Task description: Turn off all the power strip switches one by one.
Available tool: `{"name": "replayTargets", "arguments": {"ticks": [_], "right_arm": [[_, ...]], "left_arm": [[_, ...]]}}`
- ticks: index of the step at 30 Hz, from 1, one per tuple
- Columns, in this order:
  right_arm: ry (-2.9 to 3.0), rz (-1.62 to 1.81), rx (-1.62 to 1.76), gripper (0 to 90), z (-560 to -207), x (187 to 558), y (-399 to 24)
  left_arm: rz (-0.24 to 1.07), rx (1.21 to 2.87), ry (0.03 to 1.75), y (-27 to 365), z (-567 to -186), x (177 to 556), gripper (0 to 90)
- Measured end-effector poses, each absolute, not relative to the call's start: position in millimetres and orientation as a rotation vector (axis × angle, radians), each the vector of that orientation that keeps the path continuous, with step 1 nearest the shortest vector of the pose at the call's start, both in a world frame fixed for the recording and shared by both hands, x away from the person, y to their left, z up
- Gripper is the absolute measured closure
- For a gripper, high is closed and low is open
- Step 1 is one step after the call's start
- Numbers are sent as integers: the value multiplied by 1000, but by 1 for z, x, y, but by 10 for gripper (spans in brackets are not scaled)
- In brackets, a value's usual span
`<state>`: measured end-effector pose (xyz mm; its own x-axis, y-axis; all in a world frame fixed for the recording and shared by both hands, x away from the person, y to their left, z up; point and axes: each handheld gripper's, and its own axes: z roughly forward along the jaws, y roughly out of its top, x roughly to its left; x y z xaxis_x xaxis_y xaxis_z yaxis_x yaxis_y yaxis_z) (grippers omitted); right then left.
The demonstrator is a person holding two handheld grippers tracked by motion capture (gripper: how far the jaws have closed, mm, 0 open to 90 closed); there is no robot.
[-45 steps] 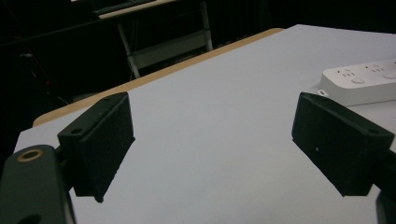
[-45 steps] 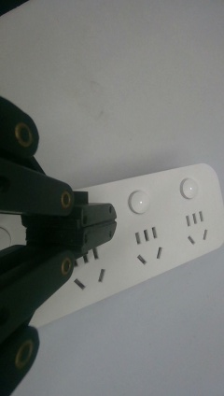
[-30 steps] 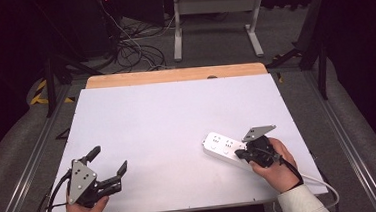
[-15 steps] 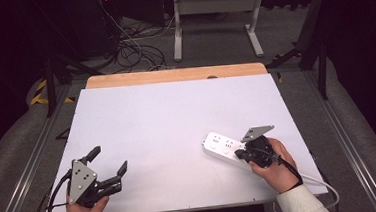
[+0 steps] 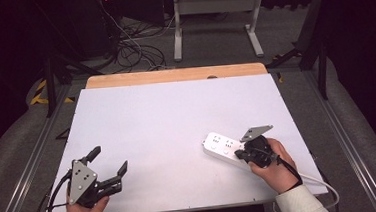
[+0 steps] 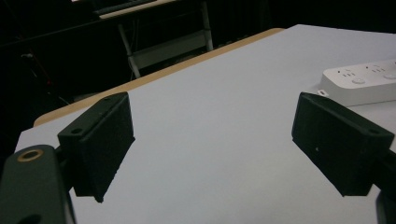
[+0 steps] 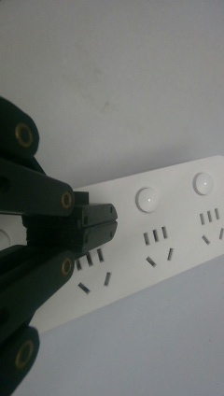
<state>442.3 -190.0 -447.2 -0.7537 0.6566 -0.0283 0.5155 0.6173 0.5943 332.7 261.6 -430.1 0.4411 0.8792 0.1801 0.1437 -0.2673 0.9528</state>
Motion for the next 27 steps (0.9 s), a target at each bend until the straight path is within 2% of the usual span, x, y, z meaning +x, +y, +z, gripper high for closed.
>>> {"name": "replayTargets", "arguments": {"ticks": [7,19,27], "right_arm": [[2469,1082,904,900,-427,434,-201],[2458,1079,879,900,-419,435,-195],[2513,1034,844,900,-422,448,-171]], "left_arm": [[929,1706,894,263,-430,334,134],[928,1702,894,262,-430,333,133],[929,1705,892,263,-430,334,134]]}}
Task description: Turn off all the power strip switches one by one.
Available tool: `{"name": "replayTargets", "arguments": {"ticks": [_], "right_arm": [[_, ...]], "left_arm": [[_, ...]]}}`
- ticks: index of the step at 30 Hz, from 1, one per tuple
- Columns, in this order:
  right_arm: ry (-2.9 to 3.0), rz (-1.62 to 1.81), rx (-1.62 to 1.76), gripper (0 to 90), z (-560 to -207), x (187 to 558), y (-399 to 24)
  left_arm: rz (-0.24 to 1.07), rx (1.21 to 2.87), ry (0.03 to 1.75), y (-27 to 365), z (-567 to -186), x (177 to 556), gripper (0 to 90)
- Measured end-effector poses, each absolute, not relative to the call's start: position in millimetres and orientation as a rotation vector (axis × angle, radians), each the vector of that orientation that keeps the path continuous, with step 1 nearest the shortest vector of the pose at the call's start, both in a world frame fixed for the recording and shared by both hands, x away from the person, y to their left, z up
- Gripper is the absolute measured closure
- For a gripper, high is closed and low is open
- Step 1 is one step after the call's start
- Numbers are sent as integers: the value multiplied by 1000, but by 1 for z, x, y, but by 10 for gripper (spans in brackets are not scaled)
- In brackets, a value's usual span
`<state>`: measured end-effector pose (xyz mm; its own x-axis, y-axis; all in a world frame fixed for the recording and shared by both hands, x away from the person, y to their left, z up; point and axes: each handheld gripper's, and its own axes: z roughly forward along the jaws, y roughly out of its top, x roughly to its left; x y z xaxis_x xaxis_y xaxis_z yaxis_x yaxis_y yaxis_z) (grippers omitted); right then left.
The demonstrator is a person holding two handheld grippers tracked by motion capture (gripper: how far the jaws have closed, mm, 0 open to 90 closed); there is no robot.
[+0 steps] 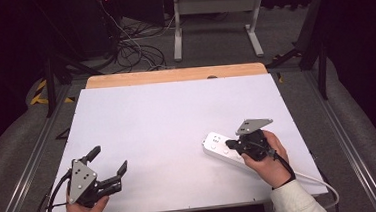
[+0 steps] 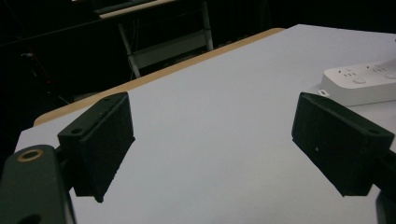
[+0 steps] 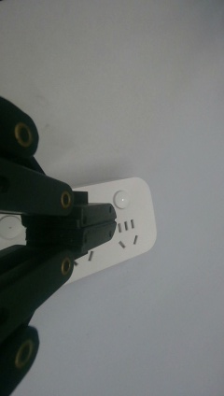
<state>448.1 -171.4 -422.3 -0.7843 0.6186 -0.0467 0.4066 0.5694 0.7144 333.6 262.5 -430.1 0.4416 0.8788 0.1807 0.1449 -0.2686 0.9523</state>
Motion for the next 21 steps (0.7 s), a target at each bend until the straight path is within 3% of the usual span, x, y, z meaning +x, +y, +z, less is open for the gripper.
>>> {"name": "replayTargets", "arguments": {"ticks": [21], "right_arm": [[2556,1008,864,900,-433,457,-164]], "left_arm": [[923,1701,894,263,-430,334,134]]}}
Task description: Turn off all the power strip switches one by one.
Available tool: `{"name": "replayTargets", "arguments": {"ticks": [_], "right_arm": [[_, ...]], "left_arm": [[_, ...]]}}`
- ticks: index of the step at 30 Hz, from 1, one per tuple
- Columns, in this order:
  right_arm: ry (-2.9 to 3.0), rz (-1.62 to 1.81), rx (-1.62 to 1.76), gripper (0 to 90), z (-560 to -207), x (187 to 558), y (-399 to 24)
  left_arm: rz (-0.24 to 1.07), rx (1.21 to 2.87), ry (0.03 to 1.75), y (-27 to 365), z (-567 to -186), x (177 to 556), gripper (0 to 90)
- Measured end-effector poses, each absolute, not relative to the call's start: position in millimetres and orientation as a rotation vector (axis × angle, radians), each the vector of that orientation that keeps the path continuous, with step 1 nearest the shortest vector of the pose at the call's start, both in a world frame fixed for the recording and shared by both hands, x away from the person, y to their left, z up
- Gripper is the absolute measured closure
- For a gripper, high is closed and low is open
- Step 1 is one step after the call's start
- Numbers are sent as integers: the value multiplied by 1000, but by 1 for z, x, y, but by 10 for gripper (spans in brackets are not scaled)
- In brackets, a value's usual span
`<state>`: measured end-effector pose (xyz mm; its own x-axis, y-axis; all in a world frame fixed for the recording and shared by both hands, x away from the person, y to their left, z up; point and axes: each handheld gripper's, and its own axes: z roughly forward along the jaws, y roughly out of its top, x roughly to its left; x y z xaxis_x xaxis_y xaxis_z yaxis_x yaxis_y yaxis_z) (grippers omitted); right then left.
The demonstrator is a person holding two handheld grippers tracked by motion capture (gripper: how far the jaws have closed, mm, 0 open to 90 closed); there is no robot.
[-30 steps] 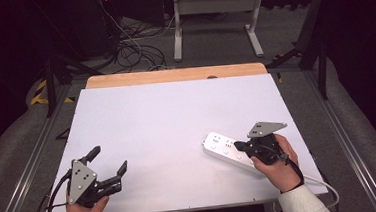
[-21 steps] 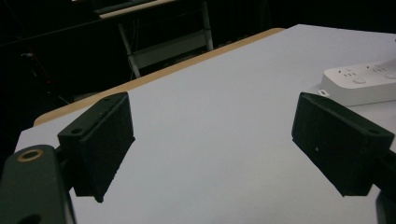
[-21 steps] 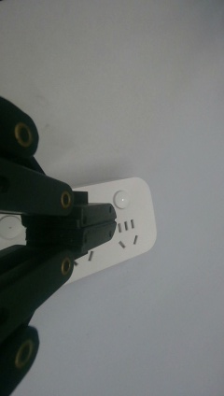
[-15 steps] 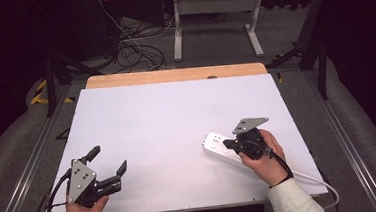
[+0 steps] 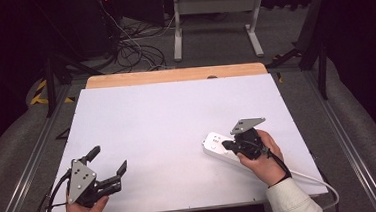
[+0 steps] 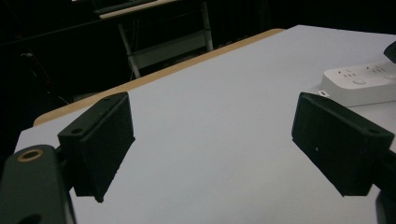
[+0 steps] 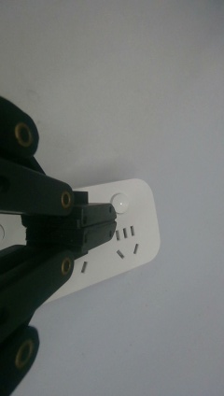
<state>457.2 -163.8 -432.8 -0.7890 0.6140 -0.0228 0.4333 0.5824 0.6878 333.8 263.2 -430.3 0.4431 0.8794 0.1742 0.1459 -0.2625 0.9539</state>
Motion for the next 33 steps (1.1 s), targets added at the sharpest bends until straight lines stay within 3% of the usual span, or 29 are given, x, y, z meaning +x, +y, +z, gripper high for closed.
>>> {"name": "replayTargets", "arguments": {"ticks": [33], "right_arm": [[2616,891,871,900,-447,461,-158]], "left_arm": [[923,1701,893,263,-430,333,134]]}}
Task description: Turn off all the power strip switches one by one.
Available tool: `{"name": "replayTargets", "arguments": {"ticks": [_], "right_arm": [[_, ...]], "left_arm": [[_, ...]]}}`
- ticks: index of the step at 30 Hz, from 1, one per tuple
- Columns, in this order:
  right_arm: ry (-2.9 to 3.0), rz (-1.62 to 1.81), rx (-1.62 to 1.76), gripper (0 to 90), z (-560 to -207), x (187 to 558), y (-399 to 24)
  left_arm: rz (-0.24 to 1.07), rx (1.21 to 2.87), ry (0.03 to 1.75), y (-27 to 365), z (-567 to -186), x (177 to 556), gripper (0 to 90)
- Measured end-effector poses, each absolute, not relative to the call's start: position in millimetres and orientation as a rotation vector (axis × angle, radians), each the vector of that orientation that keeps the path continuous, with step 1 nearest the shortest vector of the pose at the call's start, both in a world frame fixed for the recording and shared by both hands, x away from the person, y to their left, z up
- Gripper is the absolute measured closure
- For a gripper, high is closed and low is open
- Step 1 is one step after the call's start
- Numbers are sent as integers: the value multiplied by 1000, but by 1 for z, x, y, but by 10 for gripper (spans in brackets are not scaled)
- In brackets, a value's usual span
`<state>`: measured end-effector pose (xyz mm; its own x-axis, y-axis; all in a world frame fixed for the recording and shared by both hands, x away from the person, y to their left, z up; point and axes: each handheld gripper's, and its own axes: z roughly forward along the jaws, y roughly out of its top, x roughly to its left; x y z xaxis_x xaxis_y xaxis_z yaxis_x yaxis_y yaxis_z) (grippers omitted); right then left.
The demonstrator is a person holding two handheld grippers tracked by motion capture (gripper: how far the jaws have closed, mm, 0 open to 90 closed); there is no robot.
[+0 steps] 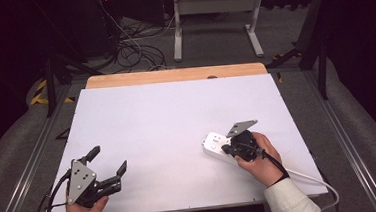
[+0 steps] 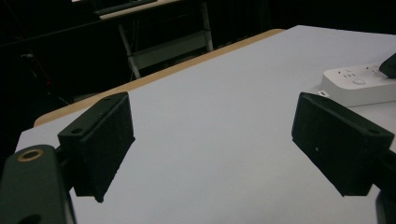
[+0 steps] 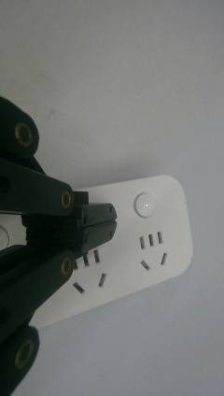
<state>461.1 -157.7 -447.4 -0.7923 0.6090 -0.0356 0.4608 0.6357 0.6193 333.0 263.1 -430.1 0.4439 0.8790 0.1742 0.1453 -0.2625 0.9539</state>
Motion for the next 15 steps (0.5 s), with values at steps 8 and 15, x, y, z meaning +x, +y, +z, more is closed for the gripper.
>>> {"name": "replayTargets", "arguments": {"ticks": [8,15], "right_arm": [[2621,895,868,900,-448,461,-158],[2622,891,874,900,-448,461,-158]], "left_arm": [[926,1702,892,263,-430,333,134],[926,1704,892,262,-430,333,134]]}}
